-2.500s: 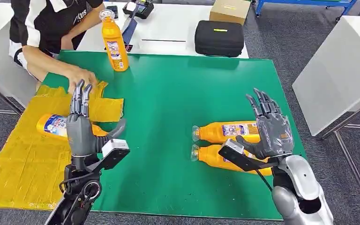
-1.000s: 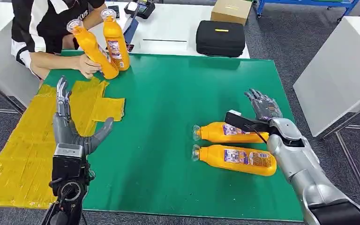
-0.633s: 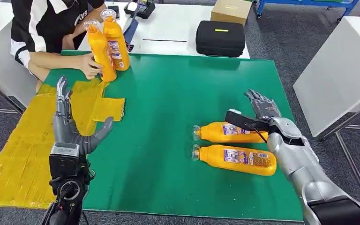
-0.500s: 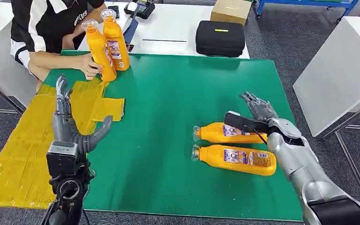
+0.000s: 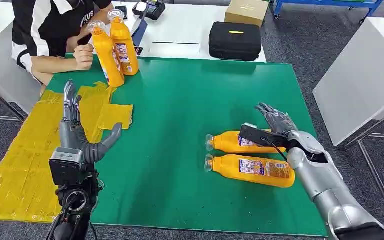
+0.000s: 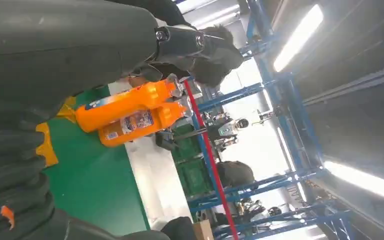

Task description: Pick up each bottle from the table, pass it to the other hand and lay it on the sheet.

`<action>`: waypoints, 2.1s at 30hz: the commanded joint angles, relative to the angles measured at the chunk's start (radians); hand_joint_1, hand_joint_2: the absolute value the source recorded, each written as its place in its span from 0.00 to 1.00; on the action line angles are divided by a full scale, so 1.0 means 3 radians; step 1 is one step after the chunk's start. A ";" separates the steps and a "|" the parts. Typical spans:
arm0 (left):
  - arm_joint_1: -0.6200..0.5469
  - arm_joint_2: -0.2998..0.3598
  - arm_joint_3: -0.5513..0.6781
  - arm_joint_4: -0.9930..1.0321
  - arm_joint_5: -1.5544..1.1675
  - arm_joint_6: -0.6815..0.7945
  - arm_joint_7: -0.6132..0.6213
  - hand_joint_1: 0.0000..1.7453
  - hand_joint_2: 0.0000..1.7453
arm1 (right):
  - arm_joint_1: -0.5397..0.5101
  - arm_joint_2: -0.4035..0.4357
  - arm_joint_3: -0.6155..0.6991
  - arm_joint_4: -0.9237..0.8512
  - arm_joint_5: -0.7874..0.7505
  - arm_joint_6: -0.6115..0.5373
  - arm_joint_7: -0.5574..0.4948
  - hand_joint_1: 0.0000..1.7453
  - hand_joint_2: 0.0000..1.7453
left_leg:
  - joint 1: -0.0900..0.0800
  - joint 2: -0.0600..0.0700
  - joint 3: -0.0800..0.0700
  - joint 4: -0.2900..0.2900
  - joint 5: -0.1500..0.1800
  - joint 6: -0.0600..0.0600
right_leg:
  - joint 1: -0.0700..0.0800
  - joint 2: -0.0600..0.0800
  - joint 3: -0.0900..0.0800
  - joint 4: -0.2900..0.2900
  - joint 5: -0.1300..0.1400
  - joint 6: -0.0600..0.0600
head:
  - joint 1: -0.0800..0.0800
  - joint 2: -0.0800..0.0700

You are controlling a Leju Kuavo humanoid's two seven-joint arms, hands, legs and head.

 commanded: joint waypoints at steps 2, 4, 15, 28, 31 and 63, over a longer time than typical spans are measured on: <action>-0.0156 0.0046 -0.0043 0.0267 0.0007 -0.0027 0.0037 0.00 1.00 | 0.0192 -0.0084 0.0089 -0.0541 0.0090 0.0086 0.0219 0.00 1.00 | 0.0001 -0.0005 0.0018 0.0001 -0.0009 0.0001 | 0.0003 0.0000 0.0016 0.0002 -0.0009 -0.0021 | 0.0000 0.0000; -0.0153 0.0047 -0.0042 0.0269 0.0007 -0.0027 0.0037 0.00 1.00 | 0.0215 -0.0100 0.0081 -0.0538 0.0088 0.0094 0.0211 0.00 1.00 | 0.0000 -0.0006 0.0027 0.0003 -0.0014 0.0002 | 0.0003 0.0000 0.0025 0.0004 -0.0014 -0.0027 | 0.0000 0.0000; -0.0161 0.0056 -0.0019 0.0241 0.0004 -0.0022 0.0080 0.00 1.00 | 0.0053 -0.0027 0.0130 -0.0151 0.0044 0.0191 0.0133 0.00 1.00 | 0.0001 0.0001 0.0016 0.0000 -0.0008 0.0000 | 0.0003 0.0005 0.0014 0.0000 -0.0006 -0.0019 | 0.0001 0.0000; -0.0116 0.0063 -0.0023 0.0141 -0.0040 -0.0026 0.0153 0.00 1.00 | -0.0066 0.0010 0.0234 0.0156 0.0039 0.0184 0.0146 0.00 1.00 | 0.0002 0.0004 0.0012 0.0001 -0.0007 0.0001 | 0.0003 0.0008 0.0011 0.0000 -0.0005 -0.0017 | 0.0000 0.0000; -0.0116 0.0063 -0.0023 0.0141 -0.0040 -0.0026 0.0153 0.00 1.00 | -0.0066 0.0010 0.0234 0.0156 0.0039 0.0184 0.0146 0.00 1.00 | 0.0001 0.0003 0.0010 -0.0001 -0.0006 0.0000 | 0.0003 0.0006 0.0009 -0.0001 -0.0004 -0.0015 | 0.0000 0.0000; -0.0018 0.0119 -0.0089 0.0033 -0.0160 -0.0041 0.0276 0.00 1.00 | -0.0010 -0.0027 0.0256 0.1027 0.0049 0.0294 0.0298 0.00 1.00 | 0.0003 -0.0004 0.0015 -0.0003 -0.0006 0.0001 | 0.0004 -0.0001 0.0016 -0.0004 -0.0005 -0.0015 | 0.0001 0.0000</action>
